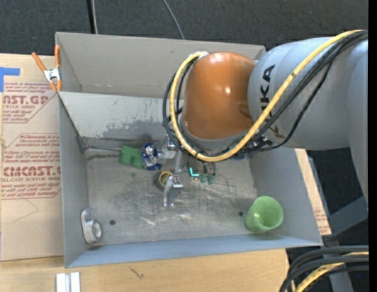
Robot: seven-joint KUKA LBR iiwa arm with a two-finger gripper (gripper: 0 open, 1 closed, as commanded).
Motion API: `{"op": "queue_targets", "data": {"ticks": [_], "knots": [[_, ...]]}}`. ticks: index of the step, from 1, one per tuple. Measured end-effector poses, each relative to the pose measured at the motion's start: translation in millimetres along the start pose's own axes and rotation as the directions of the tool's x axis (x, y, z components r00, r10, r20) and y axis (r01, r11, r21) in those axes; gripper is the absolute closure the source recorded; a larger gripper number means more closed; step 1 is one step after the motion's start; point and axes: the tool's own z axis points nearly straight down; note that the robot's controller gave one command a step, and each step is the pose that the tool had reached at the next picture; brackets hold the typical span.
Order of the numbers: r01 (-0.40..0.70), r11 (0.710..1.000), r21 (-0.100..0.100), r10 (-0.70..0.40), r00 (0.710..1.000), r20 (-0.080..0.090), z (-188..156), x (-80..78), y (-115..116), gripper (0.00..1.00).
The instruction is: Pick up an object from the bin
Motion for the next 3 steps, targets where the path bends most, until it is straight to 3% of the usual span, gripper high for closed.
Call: {"op": "queue_targets", "data": {"ticks": [1,2,3], "knots": [[-0.101,0.995,0.002,0.101,0.995,0.006,49,-41.5,-72,0.00],[-0.489,0.872,-0.002,0.489,0.872,0.004,98,-56.4,-59,0.00],[-0.665,0.747,-0.004,0.665,0.747,0.005,88,-38.6,-25,0.00]]}}
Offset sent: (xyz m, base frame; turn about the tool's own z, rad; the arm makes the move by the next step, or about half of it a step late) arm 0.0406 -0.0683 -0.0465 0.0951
